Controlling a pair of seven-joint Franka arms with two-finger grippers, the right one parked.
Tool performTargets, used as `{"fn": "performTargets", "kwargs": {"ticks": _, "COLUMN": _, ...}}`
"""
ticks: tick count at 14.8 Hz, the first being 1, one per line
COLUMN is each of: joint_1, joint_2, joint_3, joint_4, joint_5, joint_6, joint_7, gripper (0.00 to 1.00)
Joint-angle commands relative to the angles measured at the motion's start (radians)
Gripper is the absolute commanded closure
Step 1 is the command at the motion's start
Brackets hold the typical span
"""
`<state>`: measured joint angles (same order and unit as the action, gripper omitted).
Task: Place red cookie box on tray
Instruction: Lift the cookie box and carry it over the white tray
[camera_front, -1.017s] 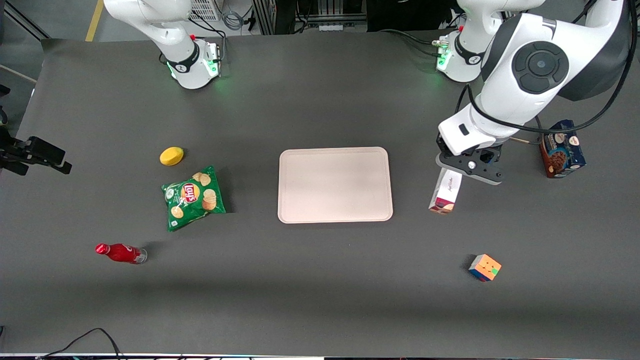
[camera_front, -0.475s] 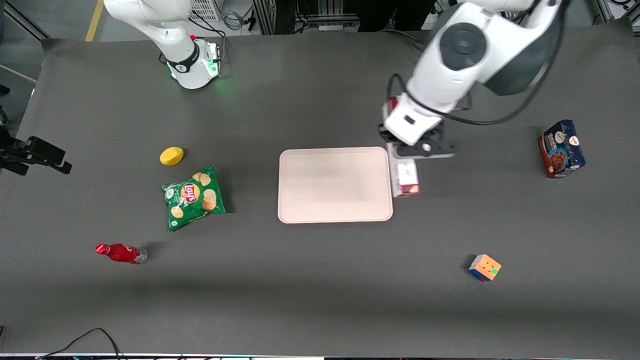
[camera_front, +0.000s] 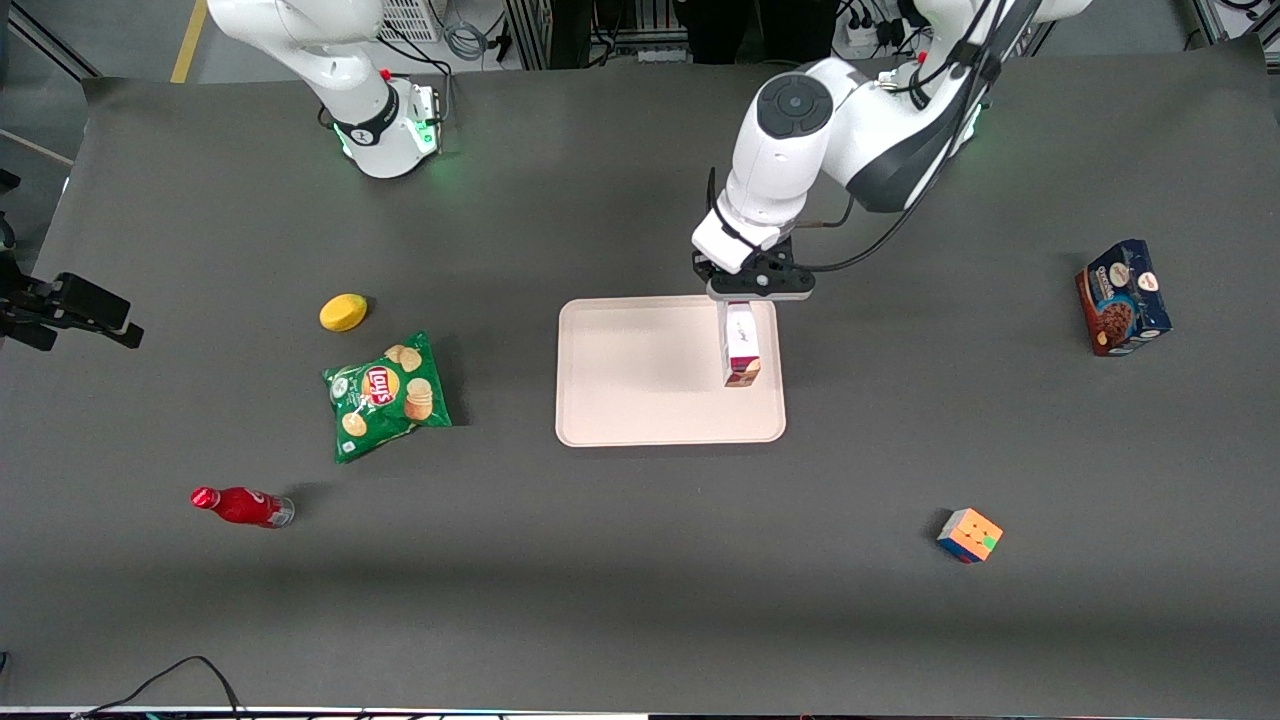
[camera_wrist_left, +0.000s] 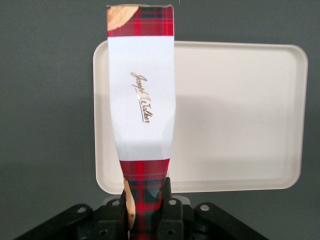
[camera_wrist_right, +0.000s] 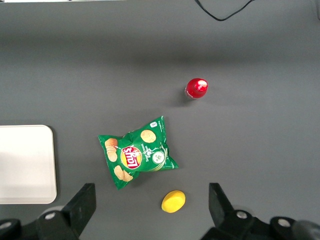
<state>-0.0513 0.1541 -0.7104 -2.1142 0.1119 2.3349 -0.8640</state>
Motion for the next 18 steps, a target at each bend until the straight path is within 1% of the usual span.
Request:
{"fn": "performTargets", "kwargs": {"ticks": 1, "joint_1": 0.007, "joint_2": 0.033, "joint_3": -0.001, "joint_4": -0.058, "joint_5": 0.058, "joint_6": 0.078, "joint_7": -0.042, "gripper": 1.0}}
{"fn": "performTargets", "kwargs": {"ticks": 2, "joint_1": 0.008, "joint_2": 0.056, "joint_3": 0.0, "joint_4": -0.056, "joint_5": 0.071, "joint_6": 0.081, "joint_7": -0.059, "gripper": 1.0}}
{"fn": "performTargets", "kwargs": {"ticks": 3, "joint_1": 0.008, "joint_2": 0.083, "joint_3": 0.0, "joint_4": -0.056, "joint_5": 0.125, "joint_6": 0.086, "joint_7": -0.09, "gripper": 1.0}}
{"fn": "performTargets", "kwargs": {"ticks": 6, "joint_1": 0.008, "joint_2": 0.177, "joint_3": 0.003, "joint_4": -0.052, "joint_5": 0.349, "joint_6": 0.132, "joint_7": -0.263, "gripper": 1.0}}
{"fn": "performTargets", "kwargs": {"ticks": 7, "joint_1": 0.01, "joint_2": 0.2, "joint_3": 0.005, "joint_4": -0.05, "joint_5": 0.401, "joint_6": 0.142, "joint_7": -0.286, "gripper": 1.0}}
{"fn": "performTargets", "kwargs": {"ticks": 8, "joint_1": 0.013, "joint_2": 0.215, "joint_3": 0.008, "joint_4": -0.047, "joint_5": 0.422, "joint_6": 0.161, "joint_7": -0.291, "gripper": 1.0}}
{"fn": "performTargets", "kwargs": {"ticks": 12, "joint_1": 0.016, "joint_2": 0.278, "joint_3": 0.026, "joint_4": -0.035, "joint_5": 0.442, "joint_6": 0.239, "joint_7": -0.288, "gripper": 1.0}}
{"fn": "performTargets", "kwargs": {"ticks": 18, "joint_1": 0.013, "joint_2": 0.312, "joint_3": 0.049, "joint_4": 0.002, "joint_5": 0.446, "joint_6": 0.239, "joint_7": -0.288, "gripper": 1.0}}
